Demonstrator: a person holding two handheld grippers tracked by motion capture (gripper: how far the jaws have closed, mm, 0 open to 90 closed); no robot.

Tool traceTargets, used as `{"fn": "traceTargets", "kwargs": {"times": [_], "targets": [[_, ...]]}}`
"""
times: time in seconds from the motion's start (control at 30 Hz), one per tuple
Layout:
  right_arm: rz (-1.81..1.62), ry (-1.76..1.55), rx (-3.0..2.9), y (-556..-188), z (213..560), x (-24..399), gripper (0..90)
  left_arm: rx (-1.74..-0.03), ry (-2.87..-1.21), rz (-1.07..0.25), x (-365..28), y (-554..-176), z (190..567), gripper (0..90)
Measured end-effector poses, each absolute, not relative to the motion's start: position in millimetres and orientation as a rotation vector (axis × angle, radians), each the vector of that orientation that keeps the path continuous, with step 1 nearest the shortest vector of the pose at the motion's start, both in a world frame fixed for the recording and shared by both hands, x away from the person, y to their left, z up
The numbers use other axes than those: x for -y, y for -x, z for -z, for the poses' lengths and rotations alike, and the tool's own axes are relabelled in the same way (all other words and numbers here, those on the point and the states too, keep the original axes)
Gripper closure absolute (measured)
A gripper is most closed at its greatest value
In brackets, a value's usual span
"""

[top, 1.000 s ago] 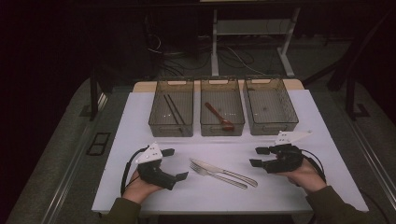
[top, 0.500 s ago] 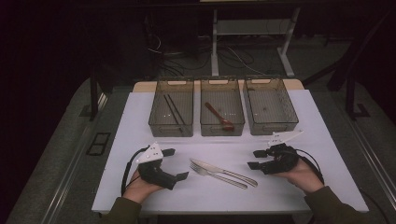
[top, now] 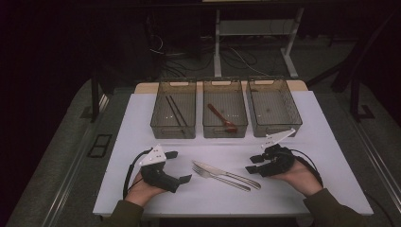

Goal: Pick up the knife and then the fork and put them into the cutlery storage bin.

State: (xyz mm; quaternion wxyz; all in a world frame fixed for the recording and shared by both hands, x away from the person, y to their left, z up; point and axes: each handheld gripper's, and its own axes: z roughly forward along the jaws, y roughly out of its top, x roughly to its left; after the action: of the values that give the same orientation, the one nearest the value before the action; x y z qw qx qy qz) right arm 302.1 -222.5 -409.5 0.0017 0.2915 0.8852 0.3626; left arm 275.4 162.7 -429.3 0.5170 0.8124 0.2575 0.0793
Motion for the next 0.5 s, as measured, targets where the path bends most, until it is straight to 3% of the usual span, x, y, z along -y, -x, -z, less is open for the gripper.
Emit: {"fn": "traceTargets", "kwargs": {"times": [0.5], "targets": [[-0.901,-0.788,-2.905,-306.5,407.4,184.1,57.5,-0.621,-1.953,-0.194,-163.0,-275.1,429.3,0.0]]}}
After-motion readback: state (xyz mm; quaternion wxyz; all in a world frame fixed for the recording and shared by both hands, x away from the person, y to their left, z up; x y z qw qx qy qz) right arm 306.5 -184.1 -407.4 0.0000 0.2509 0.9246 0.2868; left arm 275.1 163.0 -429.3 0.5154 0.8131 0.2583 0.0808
